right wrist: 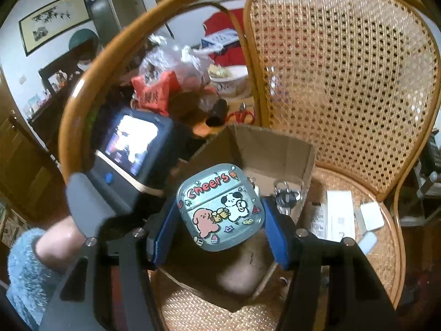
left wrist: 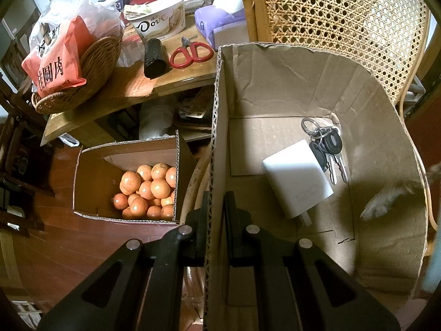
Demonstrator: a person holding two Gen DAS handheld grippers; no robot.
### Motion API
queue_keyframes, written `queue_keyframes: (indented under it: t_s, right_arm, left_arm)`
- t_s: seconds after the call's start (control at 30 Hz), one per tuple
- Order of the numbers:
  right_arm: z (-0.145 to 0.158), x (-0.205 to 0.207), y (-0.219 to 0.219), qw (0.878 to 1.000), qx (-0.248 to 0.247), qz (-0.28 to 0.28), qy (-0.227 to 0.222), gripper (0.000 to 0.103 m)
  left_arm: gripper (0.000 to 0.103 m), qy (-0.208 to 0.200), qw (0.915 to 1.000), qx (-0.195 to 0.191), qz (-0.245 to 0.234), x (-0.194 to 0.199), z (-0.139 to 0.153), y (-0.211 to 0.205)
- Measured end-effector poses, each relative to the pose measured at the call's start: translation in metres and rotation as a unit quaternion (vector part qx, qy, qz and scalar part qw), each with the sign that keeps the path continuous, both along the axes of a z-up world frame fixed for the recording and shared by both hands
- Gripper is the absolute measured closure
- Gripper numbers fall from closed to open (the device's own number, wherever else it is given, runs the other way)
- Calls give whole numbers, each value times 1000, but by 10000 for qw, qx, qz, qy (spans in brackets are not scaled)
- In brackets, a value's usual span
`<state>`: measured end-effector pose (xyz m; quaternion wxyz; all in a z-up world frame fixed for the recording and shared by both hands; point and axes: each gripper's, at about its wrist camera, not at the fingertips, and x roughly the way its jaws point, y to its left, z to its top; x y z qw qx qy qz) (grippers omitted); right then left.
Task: Organize rigid objects
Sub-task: 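Lower the 'Cheers' case into the box beside the charger and release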
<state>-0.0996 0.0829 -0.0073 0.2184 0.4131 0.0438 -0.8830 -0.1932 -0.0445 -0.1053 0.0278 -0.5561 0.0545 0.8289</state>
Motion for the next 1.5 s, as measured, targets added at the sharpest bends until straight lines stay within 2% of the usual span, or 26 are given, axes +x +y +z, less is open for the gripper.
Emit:
queue_keyframes:
  t_s: [0.13, 0.37, 0.53, 0.7, 0.97, 1.1, 1.23, 1.3, 1.4, 1.5]
  right_arm:
    - [-21, -6, -3, 9979, 648, 29, 34, 39]
    - [-41, -3, -18, 9905, 1346, 254, 110, 39]
    - [-59, -10, -34, 9841, 1741, 327, -136, 39]
    - [-54, -18, -35, 9886, 1475, 262, -153, 39]
    - [-42, -12, -26, 9903, 1367, 181, -145, 38]
    - [-24, -3, -11, 9932, 1166, 54, -8, 20]
    - [-6, 1, 9, 9951, 949, -141, 223, 15]
    - [3, 3, 22, 9954, 833, -271, 384, 7]
    - [13, 2, 41, 9944, 713, -550, 553, 5]
    - [16, -4, 68, 9925, 481, -982, 541, 5]
  left_arm:
    - [96, 5, 10000, -29, -10, 0, 0, 0]
    - [96, -16, 10000, 5, 10, 0, -1, -3]
    - [96, -21, 10000, 26, 27, 0, 0, -3]
    - [95, -20, 10000, 26, 7, 1, -1, -3]
    - [95, -31, 10000, 54, 2, 1, -2, -4]
    - [95, -31, 10000, 28, -8, 1, -2, -5]
    - [95, -34, 10000, 36, 2, 1, -1, -3]
    - [95, -29, 10000, 16, -3, 1, -1, -3]
    - [95, -25, 10000, 10, -10, 0, -1, -4]
    - [96, -16, 10000, 18, -23, 0, -1, -4]
